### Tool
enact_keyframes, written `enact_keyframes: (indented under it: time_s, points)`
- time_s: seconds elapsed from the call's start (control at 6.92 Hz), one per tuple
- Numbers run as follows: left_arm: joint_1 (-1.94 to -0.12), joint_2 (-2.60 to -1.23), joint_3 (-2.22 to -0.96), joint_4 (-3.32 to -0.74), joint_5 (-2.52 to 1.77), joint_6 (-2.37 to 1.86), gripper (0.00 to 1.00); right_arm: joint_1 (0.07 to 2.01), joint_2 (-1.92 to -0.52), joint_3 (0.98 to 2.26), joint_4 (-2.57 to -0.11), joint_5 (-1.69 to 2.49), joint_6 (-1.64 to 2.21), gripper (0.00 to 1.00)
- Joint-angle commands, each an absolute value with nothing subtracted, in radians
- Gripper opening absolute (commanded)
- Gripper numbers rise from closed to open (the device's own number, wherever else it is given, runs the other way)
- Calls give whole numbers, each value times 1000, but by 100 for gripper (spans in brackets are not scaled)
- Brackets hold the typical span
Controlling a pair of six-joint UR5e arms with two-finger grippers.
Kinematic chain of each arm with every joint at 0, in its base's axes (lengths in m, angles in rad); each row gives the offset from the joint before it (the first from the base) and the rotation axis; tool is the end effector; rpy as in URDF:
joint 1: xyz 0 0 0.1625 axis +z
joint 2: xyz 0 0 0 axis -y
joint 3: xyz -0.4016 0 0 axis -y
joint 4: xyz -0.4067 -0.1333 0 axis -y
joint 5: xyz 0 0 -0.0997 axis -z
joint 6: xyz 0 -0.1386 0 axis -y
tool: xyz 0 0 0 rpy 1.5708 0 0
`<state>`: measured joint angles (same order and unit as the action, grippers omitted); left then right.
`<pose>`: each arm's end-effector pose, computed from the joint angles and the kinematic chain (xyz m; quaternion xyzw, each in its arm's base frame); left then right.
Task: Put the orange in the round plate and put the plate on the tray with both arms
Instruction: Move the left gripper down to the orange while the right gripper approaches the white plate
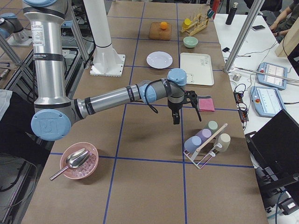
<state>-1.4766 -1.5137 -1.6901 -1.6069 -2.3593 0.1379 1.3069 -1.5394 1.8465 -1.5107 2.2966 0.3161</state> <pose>0.0114 -0.4929 0.6256 0.0537 0.3826 0.1255 0.9138 -0.0985 -0.5230 0.5019 0.0637 -0.3833 -0.0408 0.9205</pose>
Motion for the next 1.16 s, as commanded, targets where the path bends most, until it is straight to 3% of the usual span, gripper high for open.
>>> enact_keyframes:
  time_s: [0.0, 0.43, 0.87, 1.01]
  points:
    - [-1477, -1511, -1689, -1609, -2359, 137, 98, 1296, -1531, 1847, -1509, 2289, 316, 100]
    - [-1463, -1535, -1703, -1643, -2359, -70, 98, 1228, -1474, 1859, -1437, 2318, 340, 100]
    - [-1289, -1546, -1704, -1874, -2355, -477, 98, 1031, -1457, 1839, -1038, 2376, 824, 100]
    - [-1237, -1545, -1704, -1944, -2339, -589, 98, 1008, -1444, 1839, -1013, 2463, 945, 100]
